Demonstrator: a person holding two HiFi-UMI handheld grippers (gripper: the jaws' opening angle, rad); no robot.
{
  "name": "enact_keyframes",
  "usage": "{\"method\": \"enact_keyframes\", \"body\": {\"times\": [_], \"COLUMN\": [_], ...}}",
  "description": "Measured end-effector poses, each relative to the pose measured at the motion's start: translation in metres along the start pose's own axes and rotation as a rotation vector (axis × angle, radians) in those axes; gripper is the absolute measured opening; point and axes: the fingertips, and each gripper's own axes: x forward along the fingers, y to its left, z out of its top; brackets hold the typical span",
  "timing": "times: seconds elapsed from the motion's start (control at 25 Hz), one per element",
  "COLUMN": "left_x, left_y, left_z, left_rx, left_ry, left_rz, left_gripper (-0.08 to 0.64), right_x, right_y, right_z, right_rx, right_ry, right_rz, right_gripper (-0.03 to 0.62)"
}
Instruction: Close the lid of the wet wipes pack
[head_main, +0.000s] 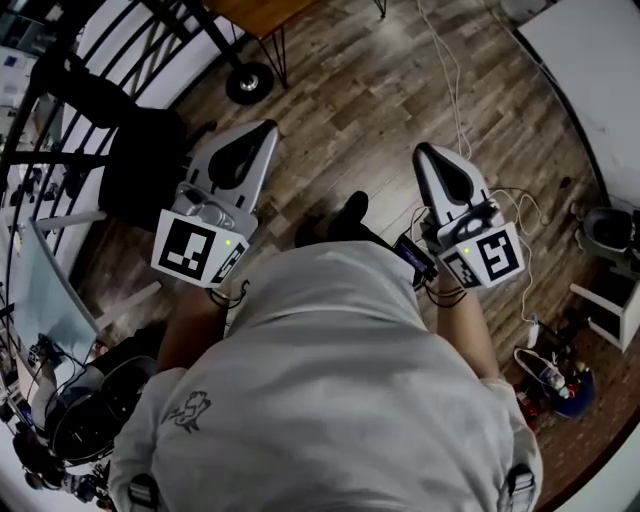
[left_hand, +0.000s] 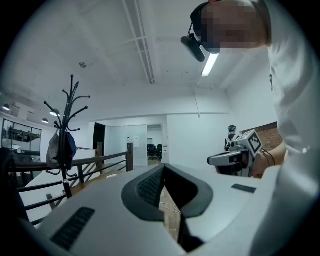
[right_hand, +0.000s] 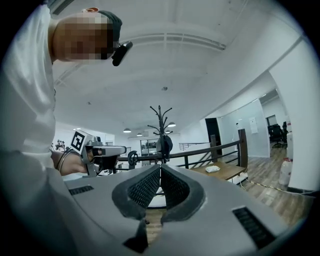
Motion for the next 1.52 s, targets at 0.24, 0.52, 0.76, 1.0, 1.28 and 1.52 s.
{"method": "enact_keyframes", "body": {"times": [0.24,0.52,0.76,1.0,1.28,1.52], "left_x": [0.070,0.130,0.166,0.204,0.236,0.252], "left_y": [0.002,0.010,0.014,0.036,0.069,0.119], "left_z": [-0.001,0.013,0.016,0.011,0.006,-0.006], "left_rx": [0.012,0.000,0.007,-0.005,0.000,-0.034], "left_ry": [0.016,0.003,0.002,-0.007,-0.006,0.003], "left_rz": [-0.001,0.044,0.041,0.015,-0.016,-0.036], "left_gripper": [0.014,0.014,0.014,0.014,0.014,0.014], "right_x": [0.003,0.000,0.011,0.030,0.064,0.120], "right_y": [-0.082,-0.159,-0.198,-0.234,-0.260,-0.266], "right_z": [0.008,0.022,0.039,0.041,0.038,0.041], "right_rx": [-0.002,-0.007,-0.034,-0.025,-0.018,-0.012], "right_ry": [-0.007,0.005,-0.009,-0.006,0.003,0.001], "right_rz": [-0.017,-0.016,-0.018,-0.044,-0.078,-0.080], "right_gripper": [0.034,0.034,0.034,0.034,0.034,0.034]}}
